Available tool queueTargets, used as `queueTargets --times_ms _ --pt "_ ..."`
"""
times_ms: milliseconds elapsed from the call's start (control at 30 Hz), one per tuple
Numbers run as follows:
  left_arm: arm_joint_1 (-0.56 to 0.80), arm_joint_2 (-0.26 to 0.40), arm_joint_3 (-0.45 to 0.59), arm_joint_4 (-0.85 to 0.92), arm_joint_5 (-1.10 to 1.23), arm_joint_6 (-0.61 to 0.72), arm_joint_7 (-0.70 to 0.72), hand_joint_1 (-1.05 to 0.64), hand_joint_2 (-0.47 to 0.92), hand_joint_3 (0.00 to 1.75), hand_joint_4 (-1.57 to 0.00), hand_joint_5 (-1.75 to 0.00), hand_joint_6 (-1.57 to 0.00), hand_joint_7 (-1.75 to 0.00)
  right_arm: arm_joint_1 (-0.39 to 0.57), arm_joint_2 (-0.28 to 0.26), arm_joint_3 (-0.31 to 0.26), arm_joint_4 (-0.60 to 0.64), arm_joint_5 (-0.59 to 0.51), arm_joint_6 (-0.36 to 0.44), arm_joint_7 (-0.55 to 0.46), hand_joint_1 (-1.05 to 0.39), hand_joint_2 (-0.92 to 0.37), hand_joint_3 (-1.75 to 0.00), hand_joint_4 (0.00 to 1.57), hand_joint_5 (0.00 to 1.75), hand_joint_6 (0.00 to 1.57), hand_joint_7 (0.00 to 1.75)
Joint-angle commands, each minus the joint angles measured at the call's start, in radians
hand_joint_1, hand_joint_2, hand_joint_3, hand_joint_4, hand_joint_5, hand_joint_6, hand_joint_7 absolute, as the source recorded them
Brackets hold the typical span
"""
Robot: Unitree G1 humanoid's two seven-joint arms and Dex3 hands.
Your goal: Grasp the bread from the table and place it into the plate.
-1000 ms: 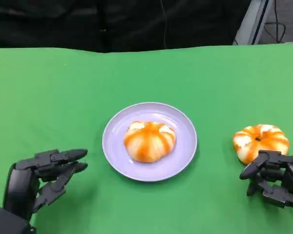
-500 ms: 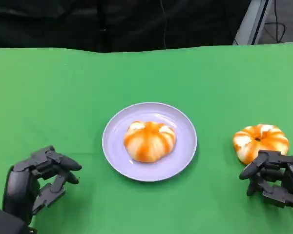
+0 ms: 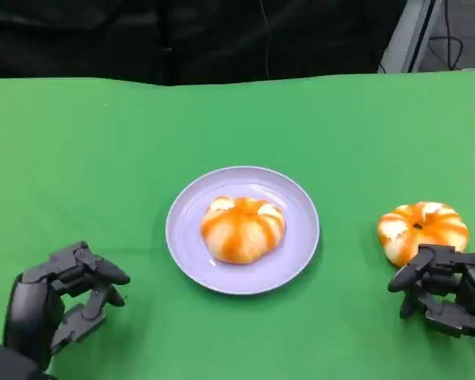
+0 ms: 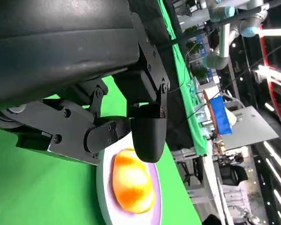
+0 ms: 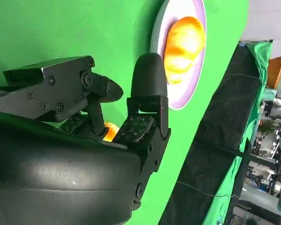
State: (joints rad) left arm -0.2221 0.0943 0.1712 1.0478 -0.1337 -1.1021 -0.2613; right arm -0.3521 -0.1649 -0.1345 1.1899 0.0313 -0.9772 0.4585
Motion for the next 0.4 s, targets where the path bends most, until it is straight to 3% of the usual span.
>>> queueTargets --times_ms 33,400 --pt "0.011 0.006 0.008 -0.002 0.001 0.011 0.006 -0.06 0.76 0.77 -0.86 -1.46 -0.91 -1.16 -0.006 -0.024 -0.009 0.001 0.012 -0.002 0.002 0.08 -0.81 -0.64 0.90 1.36 0.94 0.96" --pt "0.019 -0.001 0.007 -0.015 0.018 0.005 0.027 -0.07 0.75 0.79 -0.86 -1.45 -0.91 -1.16 -0.005 -0.023 -0.017 -0.002 0.032 0.002 0.028 0.08 -0.80 -0.67 0.89 1.37 0.94 0.96"
